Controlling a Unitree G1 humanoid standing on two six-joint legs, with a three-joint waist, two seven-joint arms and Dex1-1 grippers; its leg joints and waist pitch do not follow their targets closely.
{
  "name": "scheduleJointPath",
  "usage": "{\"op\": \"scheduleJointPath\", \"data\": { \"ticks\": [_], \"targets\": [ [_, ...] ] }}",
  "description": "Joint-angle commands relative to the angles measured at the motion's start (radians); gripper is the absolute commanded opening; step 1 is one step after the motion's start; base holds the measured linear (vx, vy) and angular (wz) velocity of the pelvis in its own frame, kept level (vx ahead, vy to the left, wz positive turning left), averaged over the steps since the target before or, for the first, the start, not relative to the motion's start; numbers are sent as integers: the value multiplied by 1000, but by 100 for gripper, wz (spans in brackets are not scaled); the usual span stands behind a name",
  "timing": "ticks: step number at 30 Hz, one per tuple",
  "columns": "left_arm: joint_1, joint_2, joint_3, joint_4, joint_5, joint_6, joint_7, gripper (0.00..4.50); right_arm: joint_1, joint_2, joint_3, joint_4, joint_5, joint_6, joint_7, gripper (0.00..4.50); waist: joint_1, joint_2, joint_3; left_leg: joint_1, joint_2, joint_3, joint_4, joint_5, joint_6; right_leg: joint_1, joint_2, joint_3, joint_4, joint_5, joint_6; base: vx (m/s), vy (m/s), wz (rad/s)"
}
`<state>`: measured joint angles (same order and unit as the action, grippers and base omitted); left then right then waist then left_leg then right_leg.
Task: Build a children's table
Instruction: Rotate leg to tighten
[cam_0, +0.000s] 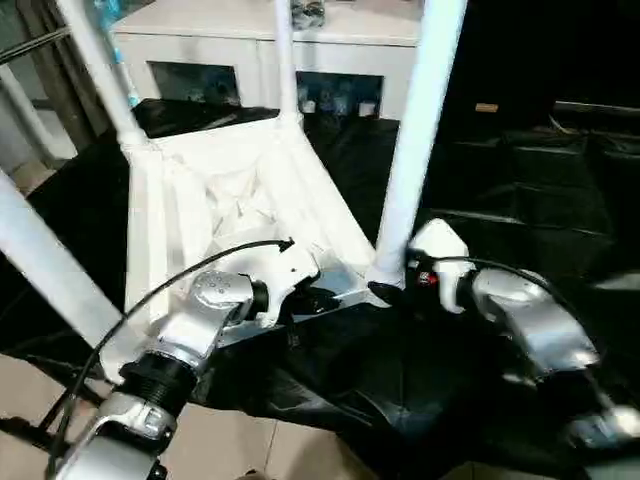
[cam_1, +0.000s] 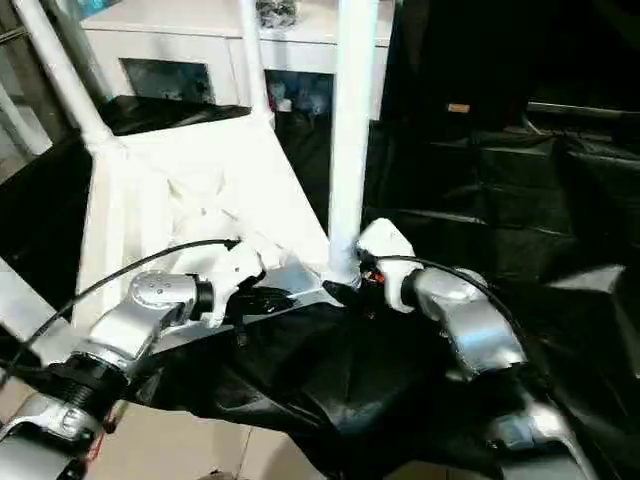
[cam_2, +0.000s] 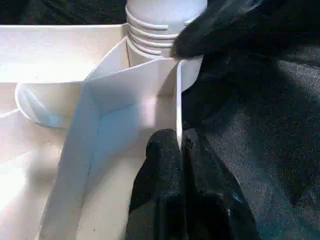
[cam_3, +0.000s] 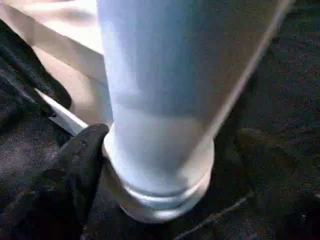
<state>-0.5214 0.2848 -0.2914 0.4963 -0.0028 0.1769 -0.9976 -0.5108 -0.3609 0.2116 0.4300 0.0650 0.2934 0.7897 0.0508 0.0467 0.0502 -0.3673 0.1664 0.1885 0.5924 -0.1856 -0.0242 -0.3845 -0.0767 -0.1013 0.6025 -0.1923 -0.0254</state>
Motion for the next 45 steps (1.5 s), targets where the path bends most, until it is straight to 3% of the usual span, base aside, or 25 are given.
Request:
{"op": "scheduleJointPath", "data": {
  "ticks": [1,5,14,16,23,24,26,27,28,30,33,37,45],
  "targets": [
    [12,-6,-30,1,-9,14,-40,0,-27,10,14,29,-11,-24,-5,387,2,-20,-61,9,69,-31,-62,-192,52,42,-91,64,-86,-296,-182,0,0,0],
    [15,-3,-30,-10,-9,25,-47,0,-41,20,8,57,-7,-34,-2,366,0,-22,-62,6,70,-29,-62,-168,60,45,-89,67,-76,-222,-200,0,0,0],
    [14,-2,-24,-8,-9,40,-39,0,-64,54,-1,144,-14,-82,-12,288,-10,-15,-60,7,69,-30,-62,-192,56,45,-89,66,-79,-250,-204,0,0,0],
    [11,-7,-18,-5,-9,43,-25,0,-64,60,-6,149,-12,-85,-20,282,-13,-18,-60,7,69,-29,-62,-197,55,45,-88,66,-80,-249,-205,0,0,0],
    [-67,-110,52,99,19,64,225,0,-63,189,-103,221,-11,-48,-331,274,-19,-17,-58,15,66,-30,-66,-240,20,39,-88,67,-92,-327,-185,0,0,0],
    [-92,-148,64,135,30,61,302,0,-68,234,-136,247,-5,-39,-429,274,-17,-3,-59,17,65,-31,-65,-241,19,38,-88,67,-92,-320,-184,0,0,0],
    [-109,-178,69,161,38,60,353,0,-72,271,-151,260,-4,-33,-498,274,-21,-8,-59,16,67,-31,-67,-246,15,36,-87,68,-93,-309,-185,0,0,0],
    [-128,-219,68,195,49,54,414,0,-81,326,-154,278,-21,-29,-598,274,-16,4,-62,24,66,-30,-66,-248,7,31,-87,70,-93,-293,-190,0,0,0],
    [-132,-230,65,204,53,50,428,0,-84,342,-147,281,-34,-28,-628,274,-19,-1,-60,23,66,-28,-67,-253,5,29,-85,70,-96,-291,-190,0,0,0],
    [-133,-248,51,215,59,43,426,0,-87,363,-108,282,-83,-53,-659,274,-18,0,-63,18,64,-30,-68,-250,8,36,-86,69,-93,-278,-185,0,0,0],
    [-119,-251,35,199,58,35,387,0,-74,372,-111,251,-54,-78,-598,345,-15,-2,-63,13,63,-28,-66,-240,33,40,-90,69,-92,-266,-181,0,0,0],
    [-93,-218,20,157,38,2,280,0,-66,333,-145,182,4,-69,-489,386,-17,-8,-63,7,65,-29,-67,-229,54,43,-91,68,-93,-291,-166,0,0,0],
    [-18,-87,0,28,-33,-8,15,0,-11,99,-54,25,43,-7,-70,406,-8,-9,-67,0,70,-25,-61,-152,99,49,-88,67,-74,-169,-203,0,0,0]
  ]
}}
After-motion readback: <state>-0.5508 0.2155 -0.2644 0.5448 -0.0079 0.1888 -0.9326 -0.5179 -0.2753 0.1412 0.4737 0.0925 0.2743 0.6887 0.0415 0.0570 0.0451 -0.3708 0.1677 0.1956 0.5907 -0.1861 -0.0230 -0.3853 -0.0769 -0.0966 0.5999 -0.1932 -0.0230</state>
